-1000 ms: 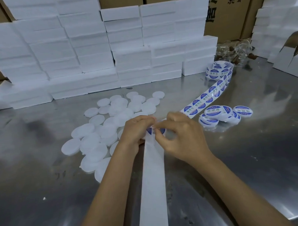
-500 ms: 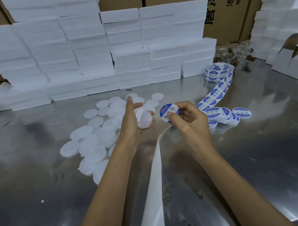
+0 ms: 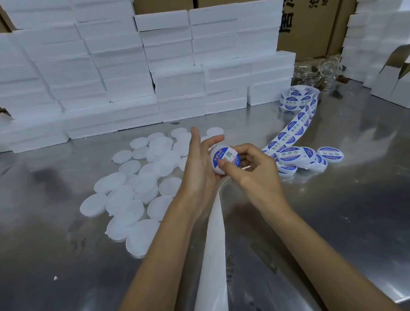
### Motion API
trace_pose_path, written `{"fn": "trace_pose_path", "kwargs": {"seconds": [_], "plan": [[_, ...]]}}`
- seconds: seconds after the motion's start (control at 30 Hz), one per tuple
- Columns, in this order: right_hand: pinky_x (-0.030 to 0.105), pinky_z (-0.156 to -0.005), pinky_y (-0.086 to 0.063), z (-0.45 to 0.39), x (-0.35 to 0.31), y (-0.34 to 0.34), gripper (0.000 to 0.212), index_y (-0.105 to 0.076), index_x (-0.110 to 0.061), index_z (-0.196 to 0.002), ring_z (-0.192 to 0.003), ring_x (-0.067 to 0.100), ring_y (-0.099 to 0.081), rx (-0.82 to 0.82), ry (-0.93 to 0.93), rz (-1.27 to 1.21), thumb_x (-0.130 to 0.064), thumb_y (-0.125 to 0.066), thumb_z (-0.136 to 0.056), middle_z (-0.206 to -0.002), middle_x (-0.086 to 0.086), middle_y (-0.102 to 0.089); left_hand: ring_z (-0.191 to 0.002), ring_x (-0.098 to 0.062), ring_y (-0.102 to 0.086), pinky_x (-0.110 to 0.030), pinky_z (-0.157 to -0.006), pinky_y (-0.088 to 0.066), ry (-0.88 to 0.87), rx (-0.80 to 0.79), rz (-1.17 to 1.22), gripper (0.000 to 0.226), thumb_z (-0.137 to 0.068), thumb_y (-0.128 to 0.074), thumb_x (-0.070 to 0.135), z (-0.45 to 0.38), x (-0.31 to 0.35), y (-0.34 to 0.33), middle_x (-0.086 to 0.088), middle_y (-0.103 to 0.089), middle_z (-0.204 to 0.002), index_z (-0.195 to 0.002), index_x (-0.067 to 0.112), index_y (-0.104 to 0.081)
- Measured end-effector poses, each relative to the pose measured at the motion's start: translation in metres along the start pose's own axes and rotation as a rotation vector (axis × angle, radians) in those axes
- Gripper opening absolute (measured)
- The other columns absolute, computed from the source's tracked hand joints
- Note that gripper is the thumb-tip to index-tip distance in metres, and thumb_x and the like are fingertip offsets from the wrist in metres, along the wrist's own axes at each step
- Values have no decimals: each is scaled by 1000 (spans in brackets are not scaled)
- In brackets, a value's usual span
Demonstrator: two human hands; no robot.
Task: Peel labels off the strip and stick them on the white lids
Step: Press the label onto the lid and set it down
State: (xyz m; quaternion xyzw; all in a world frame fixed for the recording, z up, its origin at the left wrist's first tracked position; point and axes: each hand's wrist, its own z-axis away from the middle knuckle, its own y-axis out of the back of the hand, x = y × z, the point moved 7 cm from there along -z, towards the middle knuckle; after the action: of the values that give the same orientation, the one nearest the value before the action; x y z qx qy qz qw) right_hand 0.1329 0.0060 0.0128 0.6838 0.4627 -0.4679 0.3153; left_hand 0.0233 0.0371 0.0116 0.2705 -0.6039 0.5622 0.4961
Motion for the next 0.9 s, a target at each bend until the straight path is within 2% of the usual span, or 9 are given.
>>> {"fn": "trace_pose_path", "kwargs": {"seconds": [0.13,0.23,0.33,0.4,0.53,0.63,0.73,0.8,0.9], "plan": [[14,-61,-46,-2,6,2,16,-69,-22,-87,-67,4,-58,19,18,76,-13,-78,-77,-78,-10,-70,-87,-27,-72,-37,-84,-59,-12,-3,-20,71,-101,-26,62,1,0,-4,-16,-70,-100,-138,7,-52],[17,-61,-46,-2,8,2,21,-64,-30,-88,-64,2,-55,41,55,161,-25,-80,-74,-76,-19,-66,-94,-30,-68,-40,-89,-56,-22,10,-38,69,-101,-28,60,1,0,-4,-18,-67,-106,-139,6,-50],[20,-59,-42,-5,12,13,57,-47,-36,-102,-66,2,-53,108,29,310,-59,-78,-60,-77,-14,-57,-92,-30,-70,-38,-88,-57,-42,6,-17,68,-102,-27,58,1,3,0,-22,-66,-112,-138,6,-50],[23,-59,-38,-6,13,18,66,-41,-36,-98,-69,2,-53,116,23,425,-78,-69,-54,-78,-13,-51,-91,-29,-71,-39,-90,-56,-48,-11,35,69,-102,-27,57,1,6,0,-24,-64,-116,-139,4,-50],[24,-54,-32,-1,6,14,68,-39,-28,-78,-67,1,-51,87,119,586,-92,-54,-59,-72,-29,-51,-104,-31,-69,-38,-88,-58,-18,-59,157,69,-102,-32,57,3,3,-3,-24,-64,-121,-139,3,-52],[26,-52,-34,2,1,10,56,-40,-33,-71,-63,7,-51,85,190,645,-88,-50,-69,-64,-13,-50,-111,-32,-64,-39,-87,-58,-9,-120,183,68,-103,-30,56,4,1,-6,-23,-65,-118,-138,3,-54],[27,-51,-33,3,1,9,39,-40,-45,-68,-61,6,-52,87,212,643,-81,-41,-82,-64,-15,-52,-108,-34,-61,-43,-95,-52,-26,-163,192,62,-104,-29,52,3,2,-9,-23,-65,-114,-128,2,-57],[28,-51,-30,3,1,10,39,-46,-39,-71,-61,7,-52,119,226,643,-70,-37,-91,-63,-15,-53,-107,-33,-62,-44,-101,-48,-26,-173,187,57,-104,-30,50,2,1,-11,-23,-65,-112,-121,3,-58],[31,-53,-32,2,0,16,39,-61,-26,-90,-57,15,-53,161,263,665,-50,-33,-102,-52,-7,-46,-111,-30,-62,-42,-105,-45,-21,-165,174,56,-104,-31,51,2,-2,-11,-21,-66,-114,-114,4,-61]]}}
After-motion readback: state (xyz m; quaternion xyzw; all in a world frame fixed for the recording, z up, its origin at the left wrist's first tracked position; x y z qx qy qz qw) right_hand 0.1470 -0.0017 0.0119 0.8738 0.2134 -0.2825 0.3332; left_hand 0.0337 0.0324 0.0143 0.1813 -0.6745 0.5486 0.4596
